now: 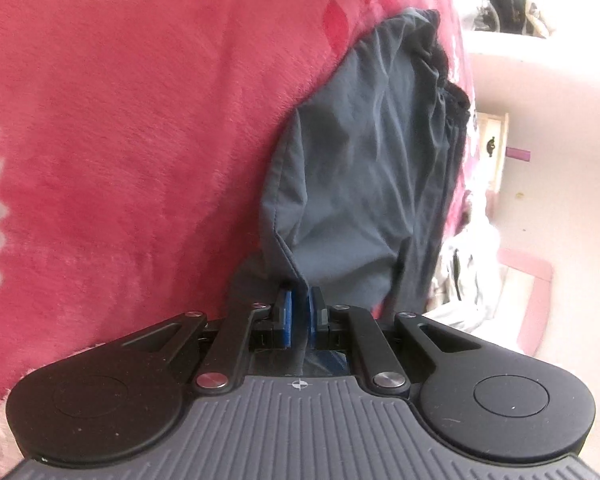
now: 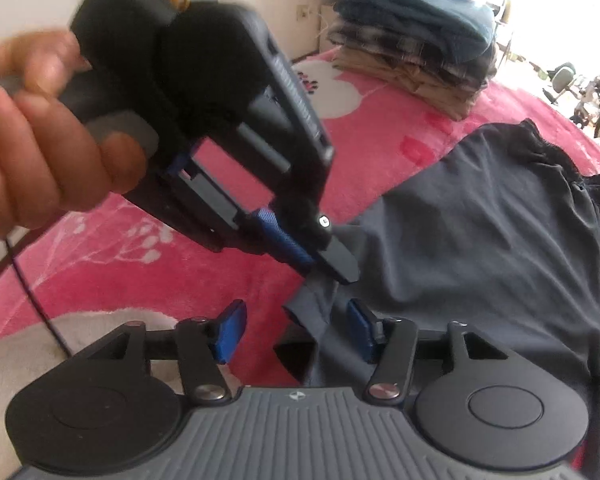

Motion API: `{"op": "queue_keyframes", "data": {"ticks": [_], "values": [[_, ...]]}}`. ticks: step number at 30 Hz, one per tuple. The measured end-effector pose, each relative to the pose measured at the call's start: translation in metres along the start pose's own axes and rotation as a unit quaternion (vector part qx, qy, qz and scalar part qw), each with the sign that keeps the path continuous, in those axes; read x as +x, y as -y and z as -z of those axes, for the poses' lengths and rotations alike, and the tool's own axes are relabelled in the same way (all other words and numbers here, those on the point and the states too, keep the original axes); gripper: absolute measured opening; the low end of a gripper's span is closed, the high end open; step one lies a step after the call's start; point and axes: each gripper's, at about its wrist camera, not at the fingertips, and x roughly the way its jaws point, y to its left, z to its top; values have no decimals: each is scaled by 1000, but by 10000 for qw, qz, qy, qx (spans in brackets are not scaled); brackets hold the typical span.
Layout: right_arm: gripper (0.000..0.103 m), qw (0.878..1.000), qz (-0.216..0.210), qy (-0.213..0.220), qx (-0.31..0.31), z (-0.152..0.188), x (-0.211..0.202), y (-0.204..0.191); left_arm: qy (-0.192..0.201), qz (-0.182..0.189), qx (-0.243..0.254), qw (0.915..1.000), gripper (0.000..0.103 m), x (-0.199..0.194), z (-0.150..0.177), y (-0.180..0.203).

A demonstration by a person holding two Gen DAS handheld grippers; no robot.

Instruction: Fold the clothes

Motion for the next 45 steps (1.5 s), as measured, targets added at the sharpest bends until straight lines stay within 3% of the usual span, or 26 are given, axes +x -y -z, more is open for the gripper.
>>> {"op": "queue_keyframes", "data": {"ticks": [4, 5, 7, 9, 13, 16, 20, 32, 39, 43, 45], "values": [[7, 9986, 127, -119, 494, 1, 9, 12, 40, 8, 283, 9996, 7, -3, -1, 6], [3, 9976, 112, -114, 673, 3, 7, 16, 87, 1, 457, 9989, 7, -4, -1, 9], [2, 9951, 121, -66, 978, 5, 1, 25, 215, 85, 661, 9975, 13, -9, -2, 13], [2, 9926, 154, 3, 1205, 7, -6, 32, 384, 207, 770, 9961, 26, -16, -4, 14], [2, 9894, 216, 155, 1427, 7, -24, 39, 602, 88, 1010, 9930, 30, -15, -19, 20], [2, 9890, 288, 220, 1435, 7, -35, 38, 858, -213, 1196, 9889, 36, -2, -39, 29], [2, 9891, 351, 236, 1407, 10, -40, 41, 857, -261, 1354, 9867, 40, 31, -71, 48], [2, 9778, -747, 579, 1868, 25, -65, 113, 1031, -984, 1804, 9732, 42, 103, -150, 123], [2, 9560, -1310, 1041, 2412, 46, -100, 162, 1267, -1482, 2020, 9598, 42, 131, -174, 174], [2, 9444, -1358, 1287, 2702, 63, -113, 184, 1505, -1874, 2174, 9460, 42, 152, -182, 195], [2, 9382, -1364, 1373, 2867, 73, -118, 195, 1703, -1965, 2039, 9438, 42, 159, -190, 201]]}}
